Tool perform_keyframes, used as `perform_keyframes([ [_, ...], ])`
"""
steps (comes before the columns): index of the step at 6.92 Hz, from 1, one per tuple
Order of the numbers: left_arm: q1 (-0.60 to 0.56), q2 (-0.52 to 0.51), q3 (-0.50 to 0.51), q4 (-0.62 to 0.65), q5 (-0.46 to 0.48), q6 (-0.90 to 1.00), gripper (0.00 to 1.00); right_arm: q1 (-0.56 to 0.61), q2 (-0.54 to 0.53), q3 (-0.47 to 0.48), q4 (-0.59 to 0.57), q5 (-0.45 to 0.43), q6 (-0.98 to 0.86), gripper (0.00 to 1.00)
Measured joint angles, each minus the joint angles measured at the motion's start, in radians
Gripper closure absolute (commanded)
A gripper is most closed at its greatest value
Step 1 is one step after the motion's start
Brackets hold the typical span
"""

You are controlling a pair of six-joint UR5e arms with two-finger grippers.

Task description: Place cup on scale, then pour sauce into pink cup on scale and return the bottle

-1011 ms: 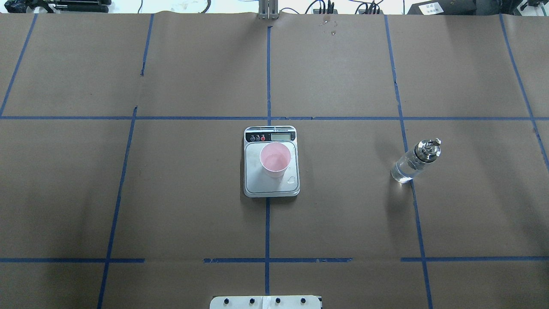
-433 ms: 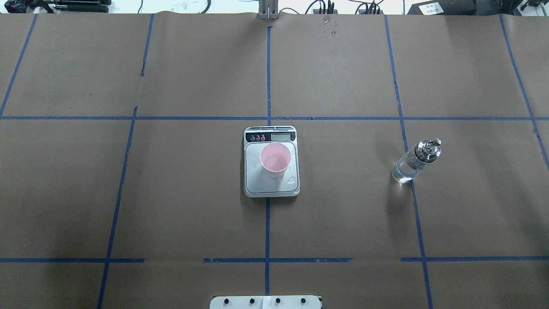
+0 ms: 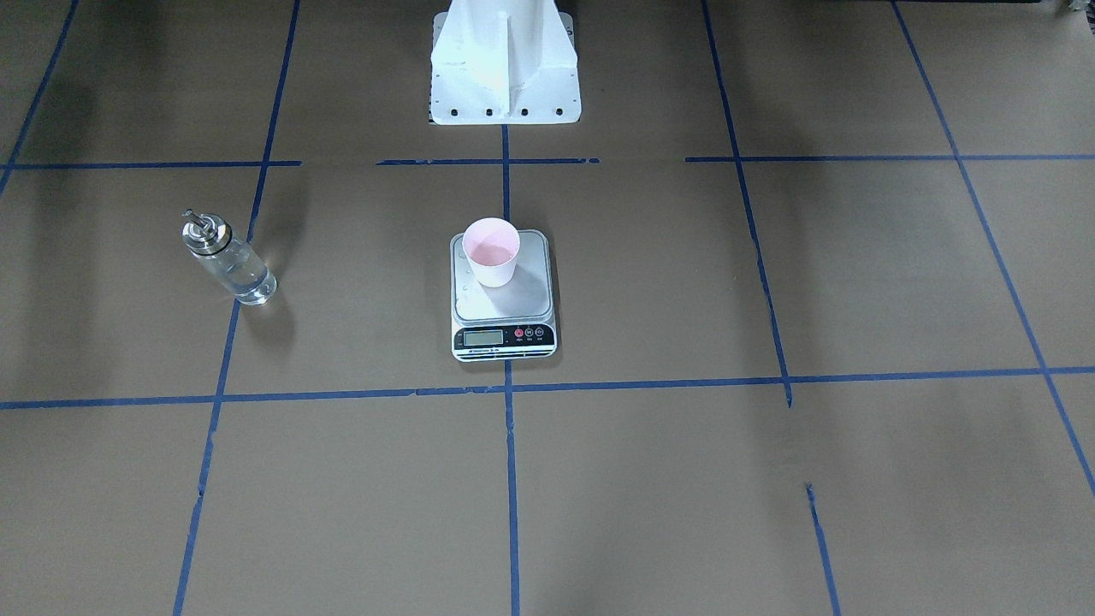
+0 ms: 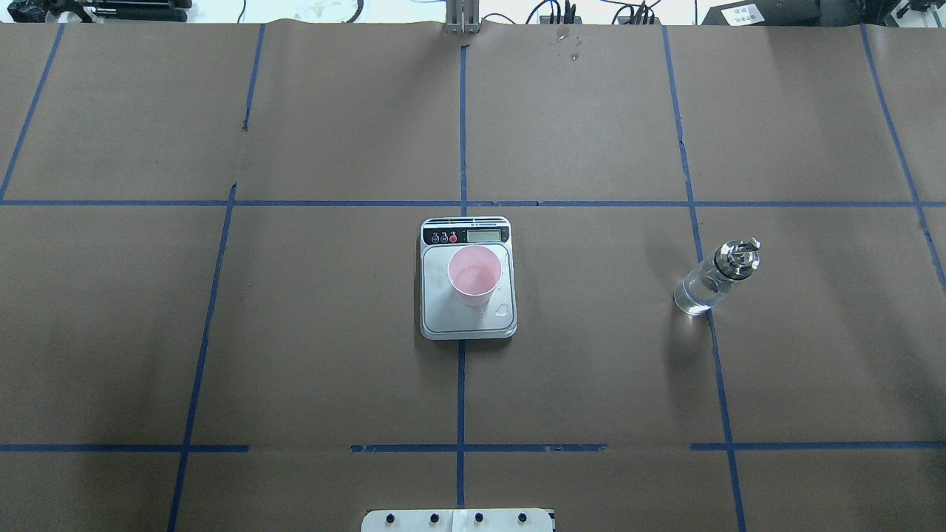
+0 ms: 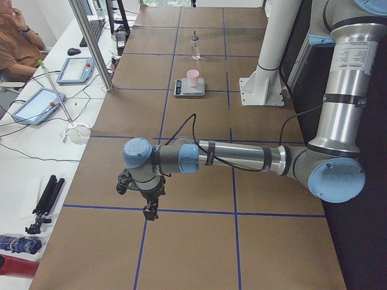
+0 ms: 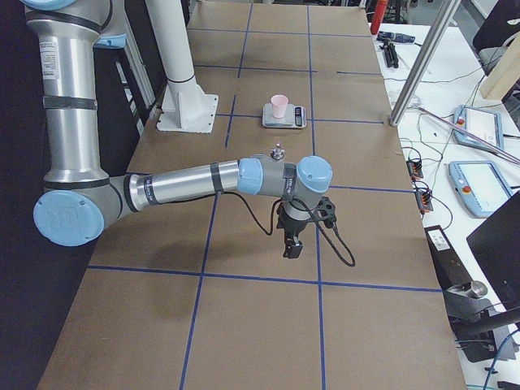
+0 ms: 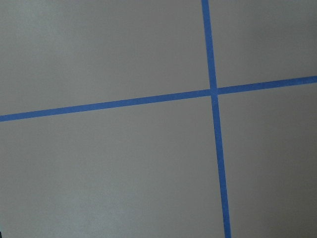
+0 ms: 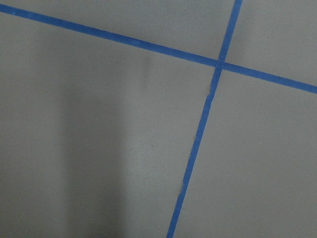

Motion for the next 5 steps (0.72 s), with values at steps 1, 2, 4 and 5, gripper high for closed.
perform_keyframes([
  [1, 0.000, -0.005, 0.000, -0.018, -0.001, -0.001, 0.00, 0.000, -0.001, 0.000, 0.001, 0.001, -0.001, 0.00],
  [2, 0.000, -0.008, 0.000, -0.026, -0.002, -0.001, 0.00, 0.001, -0.001, 0.000, 0.001, 0.003, -0.001, 0.00],
  [4, 0.005, -0.014, 0.001, -0.030, 0.002, 0.002, 0.00, 0.000, -0.002, 0.001, 0.001, 0.007, -0.001, 0.00],
  [5, 0.008, -0.017, -0.004, -0.029, 0.004, 0.003, 0.00, 0.000, -0.003, 0.001, 0.001, 0.009, -0.001, 0.00],
])
